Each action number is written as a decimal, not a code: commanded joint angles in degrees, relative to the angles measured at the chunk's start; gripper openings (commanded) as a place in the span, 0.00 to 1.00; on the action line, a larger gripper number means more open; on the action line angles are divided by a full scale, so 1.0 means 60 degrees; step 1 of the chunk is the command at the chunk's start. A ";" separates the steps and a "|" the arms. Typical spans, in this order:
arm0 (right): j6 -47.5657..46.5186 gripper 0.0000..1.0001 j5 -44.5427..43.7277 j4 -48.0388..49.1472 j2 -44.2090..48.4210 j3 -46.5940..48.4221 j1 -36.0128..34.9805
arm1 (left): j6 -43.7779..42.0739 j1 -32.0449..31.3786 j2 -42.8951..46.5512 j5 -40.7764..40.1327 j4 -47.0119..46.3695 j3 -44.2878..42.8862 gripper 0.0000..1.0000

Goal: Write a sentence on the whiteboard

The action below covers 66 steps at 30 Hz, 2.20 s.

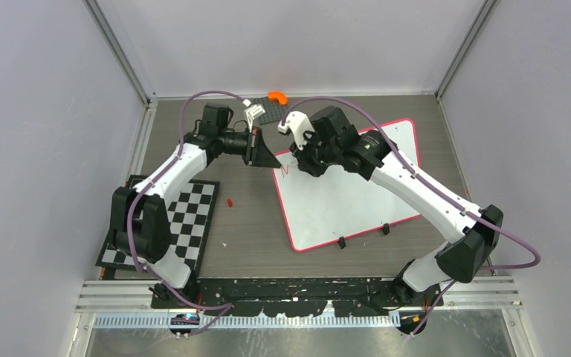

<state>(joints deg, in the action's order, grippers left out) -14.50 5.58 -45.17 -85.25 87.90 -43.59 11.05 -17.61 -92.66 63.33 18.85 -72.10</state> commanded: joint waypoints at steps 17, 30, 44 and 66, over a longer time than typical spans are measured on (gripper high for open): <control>0.0098 0.00 -0.0286 0.0260 0.0451 -0.0425 0.0238 | -0.0127 -0.0039 0.0143 -0.0052 0.0050 -0.0027 0.00; 0.0092 0.00 0.0314 -0.0191 0.0865 -0.0417 0.0166 | -0.0157 -0.0068 0.0122 -0.0051 0.0090 -0.0048 0.00; 0.0193 0.00 -0.0509 0.0248 0.0823 -0.0206 0.0168 | -0.0186 -0.0113 0.0107 -0.0036 0.0152 -0.0111 0.00; 0.0049 0.00 -0.0293 0.0160 0.0881 -0.0992 0.0167 | -0.0318 -0.0121 0.0065 -0.0037 0.0287 -0.0102 0.00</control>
<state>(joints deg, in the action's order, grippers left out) -13.41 4.60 -44.99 -82.11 83.79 -42.63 9.98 -17.76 -92.66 63.59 19.16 -72.10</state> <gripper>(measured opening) 0.184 0.046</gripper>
